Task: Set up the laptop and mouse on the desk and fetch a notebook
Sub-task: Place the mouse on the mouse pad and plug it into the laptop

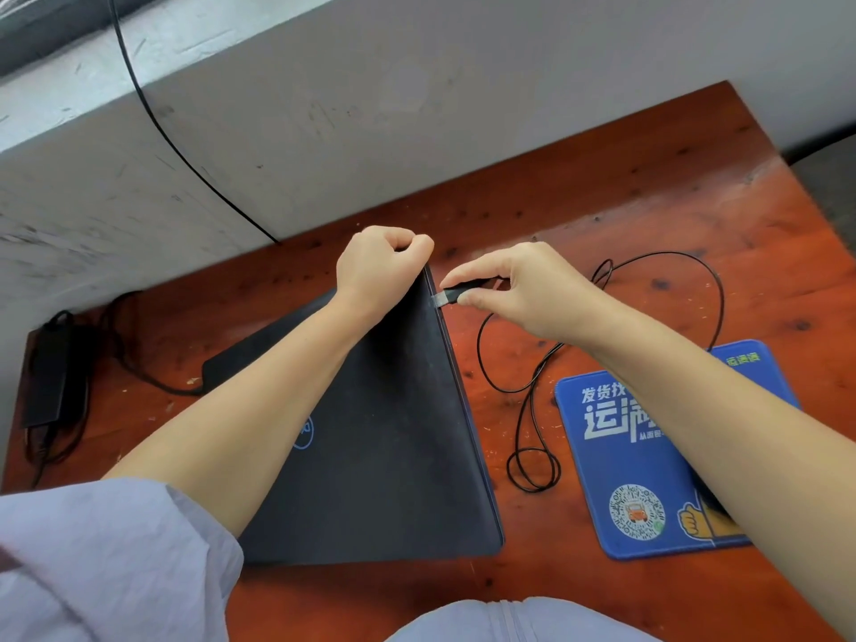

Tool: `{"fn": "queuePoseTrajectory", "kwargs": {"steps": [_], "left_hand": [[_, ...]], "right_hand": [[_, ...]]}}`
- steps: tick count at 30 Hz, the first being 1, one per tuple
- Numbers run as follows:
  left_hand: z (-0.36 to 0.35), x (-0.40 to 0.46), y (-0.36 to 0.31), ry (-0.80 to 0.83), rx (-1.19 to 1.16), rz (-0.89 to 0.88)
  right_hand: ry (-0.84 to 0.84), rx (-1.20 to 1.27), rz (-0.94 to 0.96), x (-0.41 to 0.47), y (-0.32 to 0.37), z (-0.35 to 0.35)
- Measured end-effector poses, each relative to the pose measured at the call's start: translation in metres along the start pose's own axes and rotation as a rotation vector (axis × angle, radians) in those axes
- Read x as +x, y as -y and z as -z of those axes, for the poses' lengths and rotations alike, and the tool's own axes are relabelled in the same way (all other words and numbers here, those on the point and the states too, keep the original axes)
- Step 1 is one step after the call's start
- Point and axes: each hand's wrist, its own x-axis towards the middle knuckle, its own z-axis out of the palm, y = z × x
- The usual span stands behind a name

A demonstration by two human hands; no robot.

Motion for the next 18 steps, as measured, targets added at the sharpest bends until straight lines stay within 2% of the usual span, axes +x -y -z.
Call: {"fn": "queuePoseTrajectory", "kwargs": {"steps": [2, 6, 10, 14, 18], "left_hand": [[0.0003, -0.0004, -0.0007, 0.000, -0.001, -0.003], [-0.0004, -0.0005, -0.0016, 0.017, 0.003, -0.016], [-0.0025, -0.0019, -0.0020, 0.014, 0.017, -0.028], [-0.0043, -0.0015, -0.0040, 0.013, 0.027, -0.021], [-0.0058, -0.0043, -0.0030, 0.022, 0.018, -0.026]], "right_hand": [[-0.015, 0.009, 0.013, -0.0017, 0.0009, -0.0012], [0.007, -0.139, 0.105, -0.0010, 0.0021, 0.0001], [-0.007, -0.044, 0.053, -0.0048, -0.0004, 0.0000], [-0.001, -0.161, 0.117, -0.0048, -0.0004, -0.0030], [0.059, -0.062, 0.063, -0.0069, -0.0027, 0.0028]]}}
